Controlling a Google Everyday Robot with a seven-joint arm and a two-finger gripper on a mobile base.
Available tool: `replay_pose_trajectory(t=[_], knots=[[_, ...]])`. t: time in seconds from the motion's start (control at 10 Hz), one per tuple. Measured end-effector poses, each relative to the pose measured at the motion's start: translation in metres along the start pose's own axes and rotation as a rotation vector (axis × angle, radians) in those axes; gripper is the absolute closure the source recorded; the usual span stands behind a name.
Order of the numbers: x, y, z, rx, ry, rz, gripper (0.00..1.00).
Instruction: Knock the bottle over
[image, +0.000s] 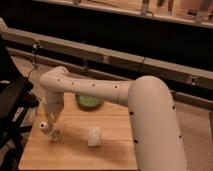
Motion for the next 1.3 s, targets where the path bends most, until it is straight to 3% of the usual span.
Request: replay_pose_trajectory(t=[0.4,0.6,1.0,1.3], knots=[[-0.014,-0.003,-0.003,-0.04,-0.007,0.001,0.94],[-0.007,0.013,-0.006,-0.001,-0.003,0.041,0.94],[-0.016,0.021,-0.008,0.006,0.0,0.063,0.94],[-0.005,0.019,-0.01,0.01,0.003,0.057,0.94]])
